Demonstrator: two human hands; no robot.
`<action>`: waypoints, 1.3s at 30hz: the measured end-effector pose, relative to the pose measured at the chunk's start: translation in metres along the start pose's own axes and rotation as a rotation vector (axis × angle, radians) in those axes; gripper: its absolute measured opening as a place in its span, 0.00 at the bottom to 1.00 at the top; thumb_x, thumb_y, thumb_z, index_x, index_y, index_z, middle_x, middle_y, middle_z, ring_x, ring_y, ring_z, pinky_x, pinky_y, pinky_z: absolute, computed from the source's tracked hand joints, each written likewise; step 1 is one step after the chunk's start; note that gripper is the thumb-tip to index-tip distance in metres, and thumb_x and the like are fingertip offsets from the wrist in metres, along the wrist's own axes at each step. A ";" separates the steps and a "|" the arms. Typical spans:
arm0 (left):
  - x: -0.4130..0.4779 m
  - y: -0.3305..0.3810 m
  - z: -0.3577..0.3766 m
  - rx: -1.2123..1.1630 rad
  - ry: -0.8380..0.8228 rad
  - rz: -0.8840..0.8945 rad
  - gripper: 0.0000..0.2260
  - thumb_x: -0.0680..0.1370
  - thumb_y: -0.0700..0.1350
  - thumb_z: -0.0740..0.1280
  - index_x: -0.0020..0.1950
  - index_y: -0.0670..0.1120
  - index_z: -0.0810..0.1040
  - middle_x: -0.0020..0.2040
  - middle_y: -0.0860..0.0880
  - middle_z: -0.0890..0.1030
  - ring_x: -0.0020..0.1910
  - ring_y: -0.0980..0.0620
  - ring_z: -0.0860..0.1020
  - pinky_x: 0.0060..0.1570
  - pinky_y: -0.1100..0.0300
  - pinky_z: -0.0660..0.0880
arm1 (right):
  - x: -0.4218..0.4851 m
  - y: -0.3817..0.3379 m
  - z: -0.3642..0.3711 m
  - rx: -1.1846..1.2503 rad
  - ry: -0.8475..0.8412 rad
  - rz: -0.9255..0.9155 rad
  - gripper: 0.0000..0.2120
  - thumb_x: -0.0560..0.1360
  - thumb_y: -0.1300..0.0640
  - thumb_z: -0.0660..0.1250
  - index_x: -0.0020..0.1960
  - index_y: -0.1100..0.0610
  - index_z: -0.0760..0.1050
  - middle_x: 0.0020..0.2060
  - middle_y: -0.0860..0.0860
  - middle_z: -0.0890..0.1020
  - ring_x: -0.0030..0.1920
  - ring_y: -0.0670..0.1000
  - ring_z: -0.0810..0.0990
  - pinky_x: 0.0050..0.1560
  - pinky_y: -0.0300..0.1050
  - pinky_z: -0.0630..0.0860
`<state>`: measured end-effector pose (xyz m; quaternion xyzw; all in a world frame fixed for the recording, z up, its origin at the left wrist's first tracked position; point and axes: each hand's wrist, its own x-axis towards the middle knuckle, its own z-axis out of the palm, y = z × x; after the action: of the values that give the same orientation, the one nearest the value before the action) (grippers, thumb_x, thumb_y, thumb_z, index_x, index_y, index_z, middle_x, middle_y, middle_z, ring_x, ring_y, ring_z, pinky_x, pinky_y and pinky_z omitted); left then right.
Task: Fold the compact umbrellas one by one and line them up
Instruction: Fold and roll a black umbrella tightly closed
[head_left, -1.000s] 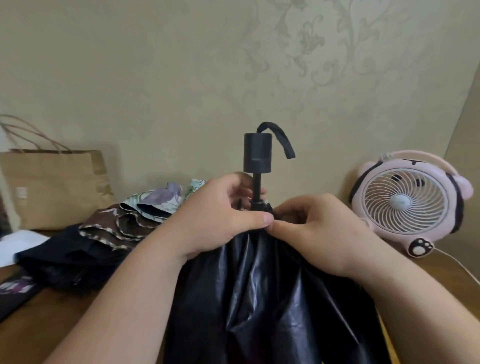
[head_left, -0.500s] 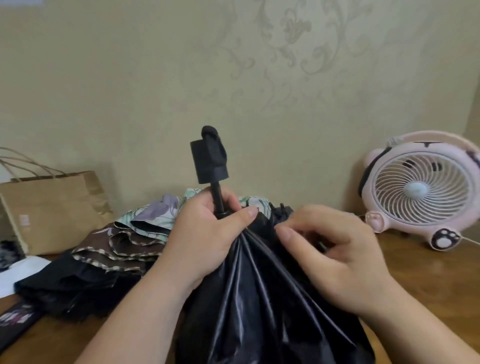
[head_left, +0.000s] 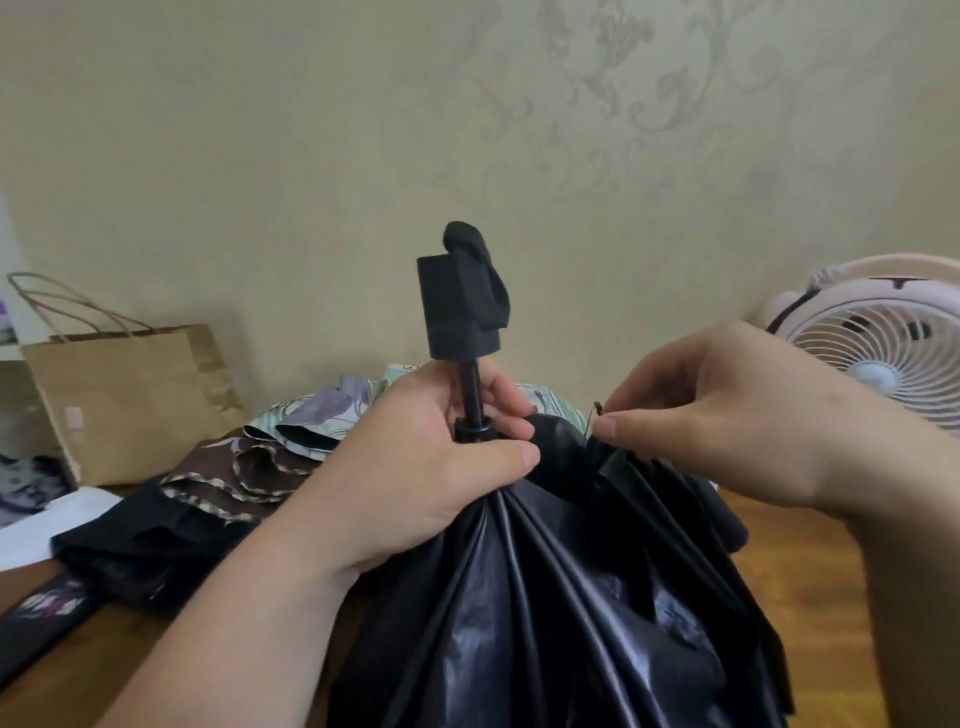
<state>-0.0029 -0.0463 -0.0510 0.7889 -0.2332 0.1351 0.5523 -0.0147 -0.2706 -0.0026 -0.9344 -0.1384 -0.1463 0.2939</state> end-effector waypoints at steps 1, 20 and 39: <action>0.000 0.002 0.000 0.020 -0.013 -0.001 0.11 0.68 0.45 0.76 0.49 0.53 0.81 0.49 0.51 0.86 0.54 0.52 0.84 0.60 0.46 0.78 | -0.001 0.000 0.000 -0.001 -0.041 -0.005 0.10 0.69 0.41 0.74 0.40 0.47 0.85 0.32 0.43 0.85 0.33 0.42 0.82 0.37 0.41 0.79; -0.005 0.016 0.002 0.052 -0.119 0.056 0.12 0.68 0.46 0.80 0.48 0.50 0.82 0.46 0.49 0.86 0.48 0.49 0.85 0.56 0.49 0.81 | -0.009 -0.011 0.017 0.389 -0.184 -0.213 0.07 0.75 0.60 0.72 0.40 0.54 0.86 0.31 0.52 0.86 0.33 0.49 0.86 0.37 0.38 0.81; 0.000 0.001 -0.005 0.012 -0.064 0.037 0.22 0.69 0.40 0.70 0.62 0.53 0.76 0.58 0.54 0.83 0.62 0.58 0.80 0.63 0.55 0.75 | 0.014 0.009 0.031 0.047 0.002 -0.039 0.03 0.75 0.51 0.72 0.45 0.47 0.85 0.35 0.40 0.85 0.36 0.39 0.82 0.36 0.33 0.77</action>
<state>-0.0037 -0.0422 -0.0483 0.7918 -0.2643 0.1211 0.5371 0.0070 -0.2568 -0.0269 -0.9242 -0.1597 -0.1496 0.3128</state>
